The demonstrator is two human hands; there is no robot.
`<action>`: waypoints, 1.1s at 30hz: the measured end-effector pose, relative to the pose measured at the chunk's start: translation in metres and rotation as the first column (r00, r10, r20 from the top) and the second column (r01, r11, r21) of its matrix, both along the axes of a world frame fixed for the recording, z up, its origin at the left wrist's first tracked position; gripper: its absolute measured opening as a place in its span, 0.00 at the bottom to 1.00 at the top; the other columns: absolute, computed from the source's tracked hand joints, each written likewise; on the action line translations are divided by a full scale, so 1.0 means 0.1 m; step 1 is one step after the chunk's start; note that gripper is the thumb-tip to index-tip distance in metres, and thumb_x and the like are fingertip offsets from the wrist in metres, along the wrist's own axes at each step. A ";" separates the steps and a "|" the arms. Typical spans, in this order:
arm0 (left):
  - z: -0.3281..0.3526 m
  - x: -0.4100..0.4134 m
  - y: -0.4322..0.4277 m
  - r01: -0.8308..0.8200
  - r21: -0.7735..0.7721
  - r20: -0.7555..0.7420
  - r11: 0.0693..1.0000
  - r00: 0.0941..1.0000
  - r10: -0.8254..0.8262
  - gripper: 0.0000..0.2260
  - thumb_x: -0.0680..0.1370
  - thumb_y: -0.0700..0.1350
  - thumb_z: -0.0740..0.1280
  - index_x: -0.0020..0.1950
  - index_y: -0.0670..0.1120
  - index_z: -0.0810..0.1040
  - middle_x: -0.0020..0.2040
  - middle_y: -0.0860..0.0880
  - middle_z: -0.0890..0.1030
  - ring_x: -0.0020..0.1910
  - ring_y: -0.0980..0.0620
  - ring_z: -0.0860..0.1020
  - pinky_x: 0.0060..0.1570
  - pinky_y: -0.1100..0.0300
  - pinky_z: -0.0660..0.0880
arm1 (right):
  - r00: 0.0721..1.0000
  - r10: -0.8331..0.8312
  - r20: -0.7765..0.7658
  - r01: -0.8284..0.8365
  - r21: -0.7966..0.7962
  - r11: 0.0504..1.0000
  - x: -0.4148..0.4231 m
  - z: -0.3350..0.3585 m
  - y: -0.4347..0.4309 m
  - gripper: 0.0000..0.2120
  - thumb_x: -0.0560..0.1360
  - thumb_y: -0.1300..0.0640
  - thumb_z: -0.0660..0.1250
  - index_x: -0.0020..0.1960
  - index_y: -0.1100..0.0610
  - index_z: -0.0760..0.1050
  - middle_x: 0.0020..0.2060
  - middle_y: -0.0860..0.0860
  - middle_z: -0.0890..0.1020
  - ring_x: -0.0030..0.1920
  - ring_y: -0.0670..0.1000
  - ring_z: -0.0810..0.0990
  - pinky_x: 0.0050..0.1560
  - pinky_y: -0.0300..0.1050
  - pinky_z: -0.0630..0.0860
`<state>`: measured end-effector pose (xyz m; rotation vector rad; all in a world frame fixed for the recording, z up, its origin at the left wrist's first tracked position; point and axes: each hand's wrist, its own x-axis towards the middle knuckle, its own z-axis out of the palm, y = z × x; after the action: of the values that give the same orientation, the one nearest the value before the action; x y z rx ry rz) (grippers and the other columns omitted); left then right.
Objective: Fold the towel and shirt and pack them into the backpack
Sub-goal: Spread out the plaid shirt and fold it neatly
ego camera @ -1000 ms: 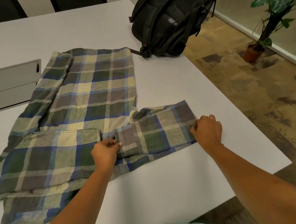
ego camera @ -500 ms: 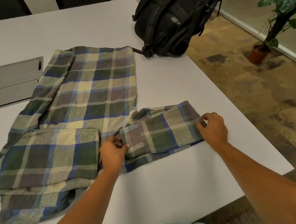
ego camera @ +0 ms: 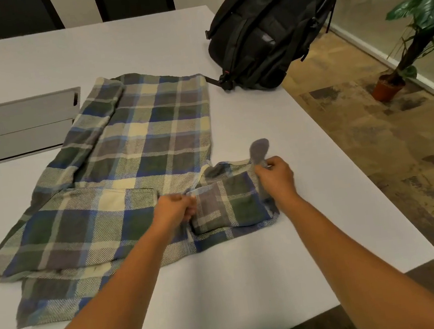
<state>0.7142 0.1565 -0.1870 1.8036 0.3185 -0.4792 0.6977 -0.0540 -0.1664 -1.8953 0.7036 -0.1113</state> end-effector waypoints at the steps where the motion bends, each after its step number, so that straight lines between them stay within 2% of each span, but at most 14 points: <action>1: 0.13 0.03 0.01 -0.013 -0.085 -0.037 0.996 0.999 0.010 0.07 0.78 0.42 0.64 0.44 0.40 0.78 0.41 0.42 0.80 0.39 0.49 0.78 0.39 0.63 0.76 | 0.999 0.042 0.015 -0.043 0.026 0.999 0.01 0.07 0.17 0.07 0.74 0.57 0.66 0.50 0.57 0.72 0.45 0.53 0.77 0.44 0.52 0.74 0.41 0.43 0.70; 5: 0.61 0.17 0.13 0.019 -0.257 -0.105 0.966 0.993 -0.048 0.21 0.77 0.58 0.60 0.54 0.41 0.76 0.48 0.41 0.81 0.48 0.44 0.81 0.48 0.54 0.78 | 0.971 0.219 0.095 -0.226 0.072 0.971 -0.01 0.29 0.88 0.07 0.75 0.59 0.66 0.52 0.58 0.72 0.43 0.49 0.75 0.40 0.45 0.73 0.36 0.34 0.69; 7: 0.76 0.22 0.27 0.022 -0.235 -0.070 0.972 0.997 -0.039 0.23 0.76 0.61 0.61 0.56 0.41 0.75 0.49 0.41 0.81 0.48 0.44 0.81 0.44 0.55 0.78 | 0.939 0.322 0.125 -0.334 0.092 0.938 -0.04 0.35 1.22 0.08 0.76 0.59 0.65 0.54 0.59 0.73 0.42 0.48 0.75 0.38 0.43 0.73 0.36 0.31 0.69; 8: 0.82 0.23 0.35 0.020 -0.179 -0.030 0.984 0.999 -0.026 0.22 0.75 0.59 0.64 0.56 0.40 0.75 0.48 0.42 0.81 0.46 0.46 0.81 0.40 0.57 0.78 | 0.918 0.372 0.136 -0.386 0.097 0.918 -0.06 0.37 1.39 0.09 0.76 0.58 0.65 0.55 0.59 0.73 0.41 0.47 0.75 0.38 0.41 0.73 0.36 0.31 0.70; 10: 0.87 0.24 0.57 0.002 -0.045 0.065 0.999 0.998 0.001 0.16 0.74 0.49 0.69 0.55 0.38 0.75 0.43 0.43 0.80 0.39 0.48 0.80 0.34 0.60 0.77 | 0.873 0.463 0.151 -0.480 0.105 0.871 -0.10 0.40 1.66 0.10 0.77 0.57 0.64 0.58 0.58 0.74 0.41 0.48 0.77 0.39 0.42 0.75 0.39 0.33 0.74; 12: 0.87 0.29 0.85 -0.015 0.053 0.103 0.998 0.995 0.010 0.13 0.73 0.38 0.70 0.55 0.34 0.75 0.38 0.44 0.79 0.36 0.48 0.78 0.37 0.58 0.77 | 0.829 0.533 0.167 -0.557 0.178 0.811 -0.13 0.42 1.87 0.12 0.78 0.57 0.64 0.60 0.59 0.75 0.45 0.54 0.80 0.44 0.48 0.79 0.44 0.39 0.78; 14: 0.88 0.34 1.17 -0.011 0.128 0.089 0.992 0.996 -0.001 0.14 0.73 0.36 0.69 0.57 0.34 0.76 0.38 0.44 0.78 0.37 0.47 0.77 0.43 0.53 0.76 | 0.792 0.579 0.194 -0.608 0.160 0.778 -0.12 0.42 1.97 0.09 0.77 0.56 0.64 0.56 0.55 0.78 0.47 0.55 0.82 0.47 0.51 0.81 0.48 0.43 0.79; 17: 1.00 0.44 1.61 0.001 0.243 0.074 0.970 0.997 -0.019 0.16 0.74 0.39 0.70 0.61 0.39 0.76 0.47 0.42 0.78 0.46 0.44 0.76 0.52 0.49 0.75 | 0.830 0.490 0.267 -0.528 0.094 0.844 -0.07 0.40 2.00 0.04 0.77 0.56 0.65 0.47 0.52 0.78 0.41 0.49 0.81 0.45 0.51 0.81 0.48 0.43 0.78; 20: 1.06 0.61 2.04 -0.014 0.303 0.058 0.953 0.998 -0.004 0.17 0.75 0.38 0.68 0.63 0.39 0.74 0.53 0.40 0.76 0.51 0.43 0.73 0.57 0.50 0.72 | 0.905 0.305 0.297 -0.346 0.095 0.934 0.01 0.35 1.98 0.05 0.77 0.57 0.65 0.46 0.56 0.79 0.40 0.51 0.82 0.42 0.52 0.80 0.46 0.43 0.77; 22: 1.05 0.69 2.30 -0.022 0.311 0.027 0.950 1.000 0.015 0.18 0.74 0.37 0.68 0.64 0.38 0.73 0.56 0.39 0.76 0.52 0.42 0.73 0.60 0.47 0.71 | 0.925 0.280 0.258 -0.296 0.028 0.955 0.04 0.27 2.00 0.06 0.77 0.57 0.64 0.46 0.57 0.78 0.39 0.50 0.81 0.41 0.50 0.79 0.42 0.38 0.75; 25: 0.88 0.75 2.59 -0.024 0.363 -0.007 0.932 1.000 0.029 0.17 0.74 0.36 0.68 0.63 0.35 0.73 0.52 0.41 0.75 0.49 0.42 0.73 0.55 0.50 0.72 | 0.932 0.351 0.094 -0.344 -0.088 0.935 0.06 0.10 2.10 0.08 0.77 0.56 0.64 0.49 0.60 0.78 0.39 0.50 0.78 0.41 0.48 0.75 0.40 0.38 0.70; 29: 0.56 0.73 2.84 -0.031 0.358 -0.034 0.933 0.998 0.046 0.13 0.73 0.38 0.70 0.56 0.33 0.76 0.43 0.40 0.77 0.37 0.47 0.74 0.31 0.62 0.75 | 0.864 0.500 -0.066 -0.501 -0.222 0.837 0.03 -0.17 2.26 0.07 0.76 0.56 0.66 0.50 0.59 0.78 0.44 0.51 0.76 0.44 0.49 0.75 0.47 0.43 0.74; 30: 0.47 0.71 2.88 -0.026 0.343 -0.057 0.939 0.997 0.049 0.13 0.73 0.39 0.71 0.54 0.34 0.76 0.43 0.39 0.77 0.37 0.46 0.74 0.31 0.62 0.75 | 0.849 0.524 -0.071 -0.524 -0.252 0.814 0.01 -0.22 2.28 0.08 0.75 0.55 0.67 0.50 0.59 0.78 0.45 0.51 0.76 0.46 0.49 0.76 0.50 0.46 0.75; 33: 0.26 0.63 2.97 -0.022 0.337 -0.116 0.941 0.991 0.065 0.13 0.71 0.42 0.74 0.50 0.37 0.76 0.45 0.40 0.78 0.44 0.44 0.75 0.43 0.55 0.73 | 0.782 0.608 -0.140 -0.606 -0.398 0.688 -0.03 -0.27 2.30 0.16 0.72 0.47 0.70 0.55 0.55 0.77 0.53 0.51 0.76 0.56 0.51 0.73 0.56 0.47 0.72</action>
<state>0.7769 0.4531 -0.1609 2.0957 0.5538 -0.5321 0.6950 0.1759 -0.1937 -2.4600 -0.0066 0.1757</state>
